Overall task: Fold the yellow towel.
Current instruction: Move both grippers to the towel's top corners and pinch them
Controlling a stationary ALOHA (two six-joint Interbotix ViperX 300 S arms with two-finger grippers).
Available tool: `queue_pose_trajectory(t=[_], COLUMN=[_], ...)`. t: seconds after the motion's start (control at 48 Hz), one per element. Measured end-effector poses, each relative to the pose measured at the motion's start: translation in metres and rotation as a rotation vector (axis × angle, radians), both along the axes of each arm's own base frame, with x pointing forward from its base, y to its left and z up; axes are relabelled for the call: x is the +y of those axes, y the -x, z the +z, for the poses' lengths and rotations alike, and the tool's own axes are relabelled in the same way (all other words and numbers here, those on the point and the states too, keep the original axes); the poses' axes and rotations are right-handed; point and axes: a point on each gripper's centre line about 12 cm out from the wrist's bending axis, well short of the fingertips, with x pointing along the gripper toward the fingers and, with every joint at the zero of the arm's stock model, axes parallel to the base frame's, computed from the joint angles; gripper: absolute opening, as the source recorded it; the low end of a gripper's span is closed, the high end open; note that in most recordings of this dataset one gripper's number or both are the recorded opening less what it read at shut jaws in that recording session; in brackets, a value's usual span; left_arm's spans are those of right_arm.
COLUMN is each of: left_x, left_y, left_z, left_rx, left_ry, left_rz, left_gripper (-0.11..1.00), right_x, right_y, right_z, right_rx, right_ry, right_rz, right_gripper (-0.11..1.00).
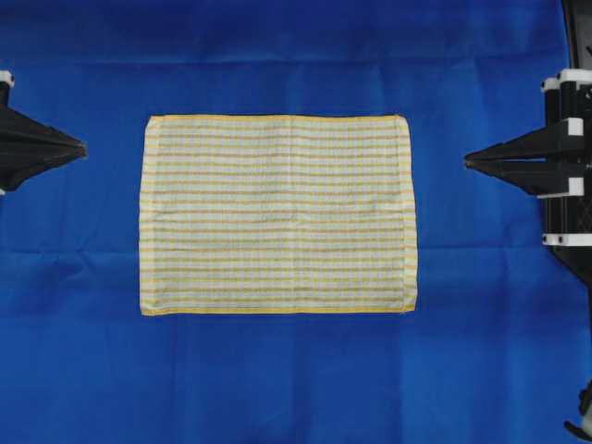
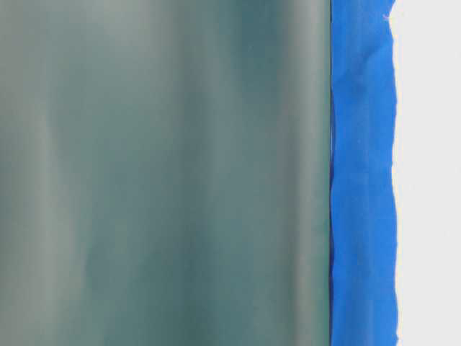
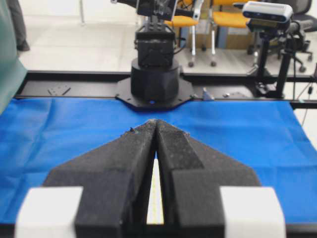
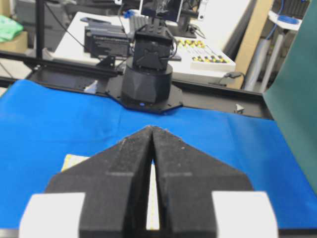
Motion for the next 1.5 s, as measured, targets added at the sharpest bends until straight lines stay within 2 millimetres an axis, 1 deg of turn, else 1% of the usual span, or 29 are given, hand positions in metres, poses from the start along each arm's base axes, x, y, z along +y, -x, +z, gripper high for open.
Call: queue_pose_trajectory(t=[0.146, 0.25, 0.313, 0.396, 0.583, 0.625, 0.667, 0.708, 0.729, 0.75, 0.771, 0.875, 0.917, 0.938, 0.959, 1.084, 1.167, 1.334, 1.5], left_x=[0.002, 0.006, 0.013, 0.023, 0.048, 0.053, 0.057, 0.061, 0.063, 0.065, 0.066, 0.075, 0.078, 0.080, 0.081, 0.092, 0.098, 0.102, 0.103], left_y=[-0.001, -0.002, -0.004, -0.009, -0.022, -0.024, -0.027, -0.029, -0.030, -0.031, -0.032, -0.039, -0.040, -0.041, -0.041, -0.043, -0.043, -0.044, -0.044], left_z=[-0.002, -0.004, -0.008, -0.018, -0.045, -0.052, -0.059, -0.065, -0.068, -0.071, -0.075, -0.092, -0.098, -0.101, -0.104, -0.126, -0.144, -0.176, -0.202], left_rx=[0.012, 0.028, 0.054, 0.102, 0.229, 0.259, 0.288, 0.311, 0.324, 0.336, 0.348, 0.397, 0.411, 0.417, 0.426, 0.480, 0.526, 0.599, 0.675], left_ry=[0.004, -0.006, -0.005, 0.000, 0.018, 0.023, 0.030, 0.033, 0.039, 0.040, 0.044, 0.054, 0.058, 0.060, 0.062, 0.080, 0.093, 0.115, 0.134], left_rz=[0.013, 0.036, 0.066, 0.115, 0.217, 0.234, 0.248, 0.261, 0.269, 0.275, 0.281, 0.306, 0.316, 0.321, 0.326, 0.362, 0.384, 0.397, 0.398], left_gripper=[0.00, 0.00, 0.00, 0.00, 0.01, 0.04, 0.11, 0.21, 0.28, 0.34, 0.40, 0.72, 0.81, 0.85, 0.87, 0.82, 0.82, 0.81, 0.79], right_x=[-0.007, -0.018, -0.027, -0.039, -0.070, -0.075, -0.081, -0.085, -0.087, -0.089, -0.092, -0.099, -0.103, -0.105, -0.107, -0.121, -0.129, -0.132, -0.134], right_y=[-0.002, -0.007, -0.010, -0.014, -0.021, -0.022, -0.024, -0.025, -0.027, -0.028, -0.030, -0.037, -0.040, -0.041, -0.042, -0.047, -0.047, -0.049, -0.047], right_z=[-0.002, -0.005, -0.010, -0.017, -0.043, -0.049, -0.056, -0.063, -0.066, -0.069, -0.073, -0.090, -0.098, -0.102, -0.106, -0.133, -0.152, -0.182, -0.202], right_rx=[0.021, 0.059, 0.091, 0.136, 0.246, 0.270, 0.299, 0.326, 0.340, 0.353, 0.372, 0.443, 0.472, 0.488, 0.502, 0.590, 0.642, 0.720, 0.771], right_ry=[-0.006, -0.024, -0.045, -0.082, -0.176, -0.191, -0.204, -0.217, -0.220, -0.227, -0.233, -0.250, -0.260, -0.264, -0.269, -0.310, -0.336, -0.372, -0.396], right_rz=[-0.034, -0.085, -0.127, -0.183, -0.324, -0.346, -0.366, -0.385, -0.391, -0.399, -0.406, -0.427, -0.438, -0.443, -0.451, -0.500, -0.529, -0.553, -0.572], right_gripper=[0.00, 0.00, 0.00, 0.00, 0.01, 0.01, 0.04, 0.11, 0.15, 0.20, 0.28, 0.60, 0.71, 0.75, 0.76, 0.70, 0.70, 0.70, 0.69])
